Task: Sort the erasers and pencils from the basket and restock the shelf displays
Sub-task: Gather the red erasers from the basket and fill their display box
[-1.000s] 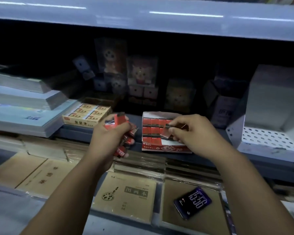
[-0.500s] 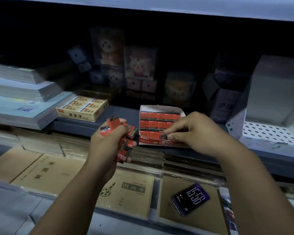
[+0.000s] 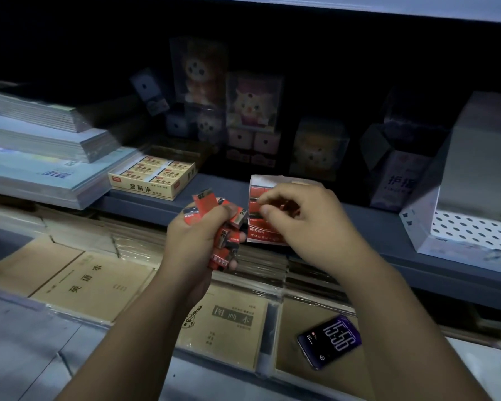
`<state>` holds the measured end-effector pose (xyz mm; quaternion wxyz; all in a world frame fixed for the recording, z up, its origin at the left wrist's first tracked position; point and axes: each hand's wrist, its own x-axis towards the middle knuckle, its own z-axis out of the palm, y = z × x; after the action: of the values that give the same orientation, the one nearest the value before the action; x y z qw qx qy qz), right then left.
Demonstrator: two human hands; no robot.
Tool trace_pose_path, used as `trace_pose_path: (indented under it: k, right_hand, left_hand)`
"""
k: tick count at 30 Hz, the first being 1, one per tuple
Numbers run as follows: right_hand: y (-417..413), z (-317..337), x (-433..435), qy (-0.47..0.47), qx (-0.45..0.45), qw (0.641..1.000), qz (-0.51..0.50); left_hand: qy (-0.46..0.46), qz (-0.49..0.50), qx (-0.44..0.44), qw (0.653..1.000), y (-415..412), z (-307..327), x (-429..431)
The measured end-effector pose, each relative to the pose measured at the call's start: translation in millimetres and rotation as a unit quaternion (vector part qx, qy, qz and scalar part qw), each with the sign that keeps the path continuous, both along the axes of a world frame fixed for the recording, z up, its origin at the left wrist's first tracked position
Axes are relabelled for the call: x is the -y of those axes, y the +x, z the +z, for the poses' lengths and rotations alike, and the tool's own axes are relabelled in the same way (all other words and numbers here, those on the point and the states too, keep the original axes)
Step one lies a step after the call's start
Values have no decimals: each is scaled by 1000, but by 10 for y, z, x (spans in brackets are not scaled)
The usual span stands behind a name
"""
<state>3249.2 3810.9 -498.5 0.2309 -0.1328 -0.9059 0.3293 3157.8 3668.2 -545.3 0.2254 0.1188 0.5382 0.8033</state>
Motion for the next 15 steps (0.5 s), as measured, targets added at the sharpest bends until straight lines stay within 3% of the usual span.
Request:
trace_pose_path:
  k: [3, 8, 15]
  right_hand:
    - [-92, -16, 162, -57, -5, 998, 40]
    - [-140, -9, 267, -108, -3, 994, 3]
    - [-100, 51, 312, -125, 30, 992, -1]
  left_hand:
    - [7, -1, -7, 1000, -12, 4, 7]
    - [17, 4, -4, 1000, -35, 2, 31]
    - [42, -11, -16, 999, -4, 37, 35]
